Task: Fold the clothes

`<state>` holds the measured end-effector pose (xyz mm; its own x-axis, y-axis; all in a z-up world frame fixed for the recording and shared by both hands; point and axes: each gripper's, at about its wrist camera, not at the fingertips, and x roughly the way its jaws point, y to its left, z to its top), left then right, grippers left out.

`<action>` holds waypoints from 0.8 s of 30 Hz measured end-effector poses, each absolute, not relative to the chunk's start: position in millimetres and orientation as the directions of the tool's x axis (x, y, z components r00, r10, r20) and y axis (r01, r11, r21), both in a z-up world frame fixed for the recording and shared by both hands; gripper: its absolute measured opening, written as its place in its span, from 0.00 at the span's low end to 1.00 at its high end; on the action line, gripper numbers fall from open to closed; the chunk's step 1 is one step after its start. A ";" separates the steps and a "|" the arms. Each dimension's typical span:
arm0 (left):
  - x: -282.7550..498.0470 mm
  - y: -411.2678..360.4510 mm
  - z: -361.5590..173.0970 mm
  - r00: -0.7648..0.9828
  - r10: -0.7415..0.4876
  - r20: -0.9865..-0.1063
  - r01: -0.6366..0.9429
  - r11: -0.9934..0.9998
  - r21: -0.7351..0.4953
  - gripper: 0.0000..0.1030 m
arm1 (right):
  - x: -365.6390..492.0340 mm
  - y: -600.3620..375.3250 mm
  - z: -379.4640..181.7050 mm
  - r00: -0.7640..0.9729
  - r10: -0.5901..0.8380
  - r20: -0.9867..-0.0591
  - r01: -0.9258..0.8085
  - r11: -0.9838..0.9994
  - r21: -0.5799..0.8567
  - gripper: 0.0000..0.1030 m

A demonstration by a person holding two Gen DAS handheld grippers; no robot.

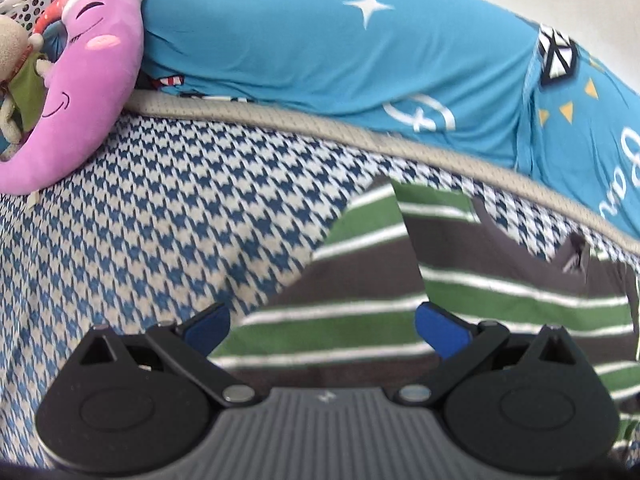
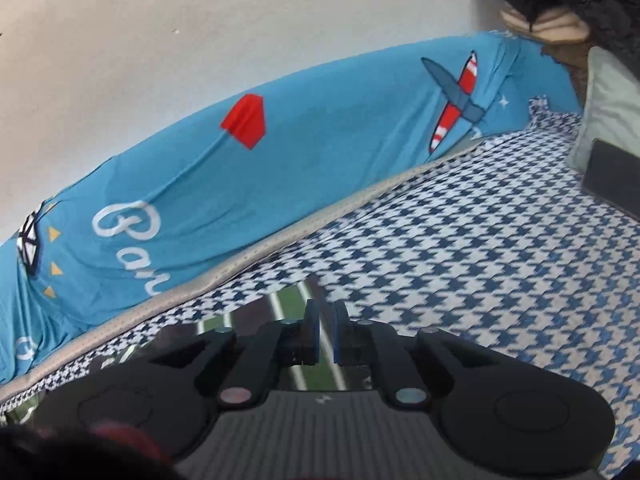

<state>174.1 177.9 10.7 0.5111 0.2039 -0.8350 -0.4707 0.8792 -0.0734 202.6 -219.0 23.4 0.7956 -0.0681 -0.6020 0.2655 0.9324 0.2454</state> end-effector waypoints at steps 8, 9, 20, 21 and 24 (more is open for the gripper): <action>180.1 200.3 8.1 0.556 0.140 -0.820 -0.434 0.890 -0.142 1.00 | 192.7 -181.8 22.1 0.781 0.051 -0.622 0.159 0.948 0.277 0.13; 181.3 200.0 8.0 0.564 0.132 -0.815 -0.418 0.897 -0.145 1.00 | 190.0 -176.5 22.6 0.777 0.064 -0.626 0.149 0.948 0.282 0.13; 206.6 193.7 -9.9 0.562 0.126 -0.817 -0.369 0.922 -0.112 1.00 | 154.3 -124.2 32.6 0.754 0.205 -0.624 0.031 0.938 0.346 0.20; 207.9 195.7 -10.4 0.563 0.132 -0.816 -0.374 0.921 -0.109 1.00 | 153.4 -119.5 32.0 0.747 0.216 -0.629 0.018 0.939 0.343 0.21; 212.0 200.7 -11.9 0.565 0.146 -0.812 -0.376 0.921 -0.096 1.00 | 153.5 -106.8 27.3 0.724 0.247 -0.644 -0.032 0.945 0.327 0.23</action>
